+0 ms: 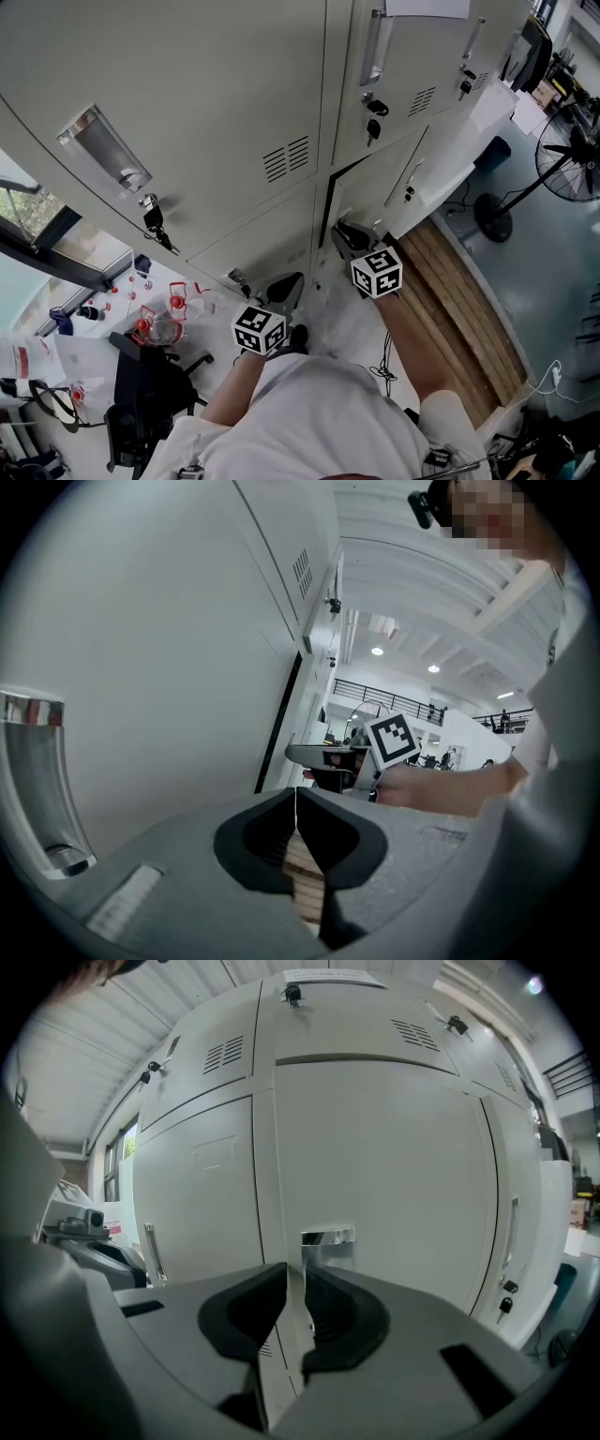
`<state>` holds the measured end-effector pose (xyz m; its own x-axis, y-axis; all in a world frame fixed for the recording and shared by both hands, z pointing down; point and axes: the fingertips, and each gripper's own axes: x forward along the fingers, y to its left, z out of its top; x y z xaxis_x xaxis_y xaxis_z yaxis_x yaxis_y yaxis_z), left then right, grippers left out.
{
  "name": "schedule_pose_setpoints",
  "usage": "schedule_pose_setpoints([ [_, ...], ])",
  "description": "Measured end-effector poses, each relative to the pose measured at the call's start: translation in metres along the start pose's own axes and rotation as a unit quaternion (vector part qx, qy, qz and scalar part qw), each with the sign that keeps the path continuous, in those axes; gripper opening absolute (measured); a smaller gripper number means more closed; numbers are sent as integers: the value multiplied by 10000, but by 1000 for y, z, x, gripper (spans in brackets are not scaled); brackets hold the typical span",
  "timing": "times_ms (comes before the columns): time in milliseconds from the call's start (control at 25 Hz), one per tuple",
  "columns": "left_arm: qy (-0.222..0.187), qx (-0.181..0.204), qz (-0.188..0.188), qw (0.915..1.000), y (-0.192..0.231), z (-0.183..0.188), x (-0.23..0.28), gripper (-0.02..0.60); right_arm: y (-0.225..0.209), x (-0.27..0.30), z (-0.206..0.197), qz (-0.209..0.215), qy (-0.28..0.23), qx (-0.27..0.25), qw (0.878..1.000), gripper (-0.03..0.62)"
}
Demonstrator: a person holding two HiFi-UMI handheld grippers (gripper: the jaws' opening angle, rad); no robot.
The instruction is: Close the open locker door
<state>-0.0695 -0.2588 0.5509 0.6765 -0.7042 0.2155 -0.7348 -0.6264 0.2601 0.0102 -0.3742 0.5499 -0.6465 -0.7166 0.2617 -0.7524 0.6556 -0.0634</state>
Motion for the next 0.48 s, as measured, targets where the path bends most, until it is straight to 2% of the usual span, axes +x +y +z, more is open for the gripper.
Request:
schedule_pose_setpoints([
  [480, 30, -3, -5, 10000, 8, 0, -1, 15, -1, 22, 7, -31, 12, -94, 10000, 63],
])
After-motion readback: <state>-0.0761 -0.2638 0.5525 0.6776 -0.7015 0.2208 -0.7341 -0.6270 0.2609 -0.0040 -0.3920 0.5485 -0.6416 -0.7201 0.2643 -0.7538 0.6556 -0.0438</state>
